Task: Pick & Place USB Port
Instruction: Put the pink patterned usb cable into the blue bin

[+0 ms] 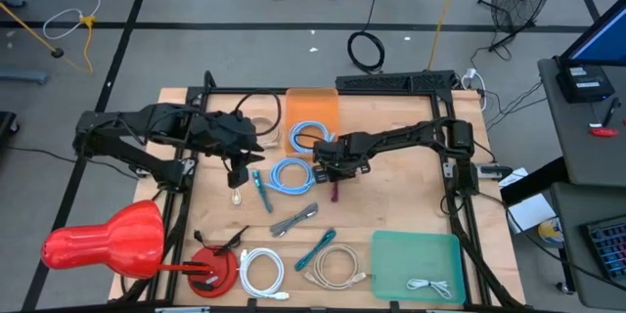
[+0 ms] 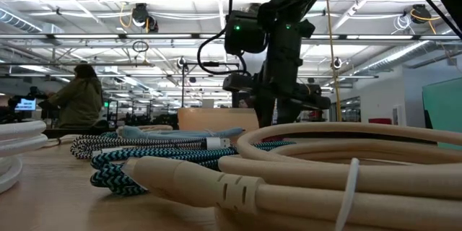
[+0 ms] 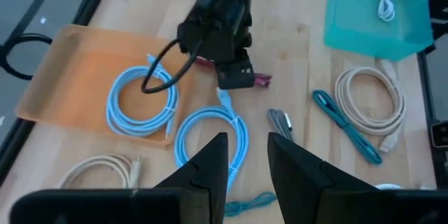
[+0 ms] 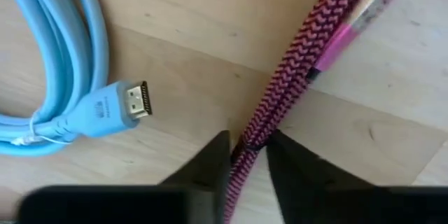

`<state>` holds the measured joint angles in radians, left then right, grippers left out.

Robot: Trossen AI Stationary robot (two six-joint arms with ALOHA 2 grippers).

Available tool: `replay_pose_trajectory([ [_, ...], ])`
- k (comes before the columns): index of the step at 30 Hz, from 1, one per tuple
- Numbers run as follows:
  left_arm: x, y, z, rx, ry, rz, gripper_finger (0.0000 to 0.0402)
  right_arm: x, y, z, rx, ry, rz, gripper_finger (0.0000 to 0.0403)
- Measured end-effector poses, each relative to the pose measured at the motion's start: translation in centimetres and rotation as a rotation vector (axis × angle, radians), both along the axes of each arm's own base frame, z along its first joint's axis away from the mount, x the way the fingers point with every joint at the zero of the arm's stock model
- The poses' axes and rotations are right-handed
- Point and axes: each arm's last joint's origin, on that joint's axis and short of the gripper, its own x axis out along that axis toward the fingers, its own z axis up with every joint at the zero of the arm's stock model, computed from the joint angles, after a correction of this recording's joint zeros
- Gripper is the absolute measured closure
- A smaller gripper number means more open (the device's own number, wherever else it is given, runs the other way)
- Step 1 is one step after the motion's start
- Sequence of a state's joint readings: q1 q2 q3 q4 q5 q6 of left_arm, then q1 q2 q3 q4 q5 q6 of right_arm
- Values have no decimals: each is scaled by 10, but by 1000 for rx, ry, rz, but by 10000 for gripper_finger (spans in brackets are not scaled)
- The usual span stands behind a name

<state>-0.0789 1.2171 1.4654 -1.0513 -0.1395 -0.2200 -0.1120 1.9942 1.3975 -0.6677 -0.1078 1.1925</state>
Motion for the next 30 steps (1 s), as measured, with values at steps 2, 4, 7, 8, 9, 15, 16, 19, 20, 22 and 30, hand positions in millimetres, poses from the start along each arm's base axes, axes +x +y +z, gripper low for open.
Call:
replay_pose_trajectory([
  [2,-1,0,1,5,-3,6,298,0,0,0,-4,0,13,366],
  [4,-2,1,1,13,-6,14,298,1,0,1,-13,-12,49,386],
  [7,-1,1,1,15,-5,17,298,0,0,5,-31,-35,100,380],
  [8,-1,1,1,15,-5,18,298,-1,0,9,-37,-42,116,376],
  [9,-1,1,1,15,-5,18,298,-3,0,14,-44,-52,133,374],
  [15,-1,1,1,13,-7,27,298,-22,7,70,-108,-150,199,387],
  [16,-1,1,1,10,-7,30,298,-26,10,81,-121,-181,230,387],
  [19,-1,1,1,7,-7,34,298,-43,25,115,-167,-268,371,387],
  [20,-1,1,1,4,-8,37,298,-51,32,125,-178,-280,423,387],
  [22,-1,1,1,1,-9,40,298,-68,47,141,-179,-292,529,387],
  [30,-1,3,2,-35,-32,152,298,-135,110,171,2,-207,884,387],
])
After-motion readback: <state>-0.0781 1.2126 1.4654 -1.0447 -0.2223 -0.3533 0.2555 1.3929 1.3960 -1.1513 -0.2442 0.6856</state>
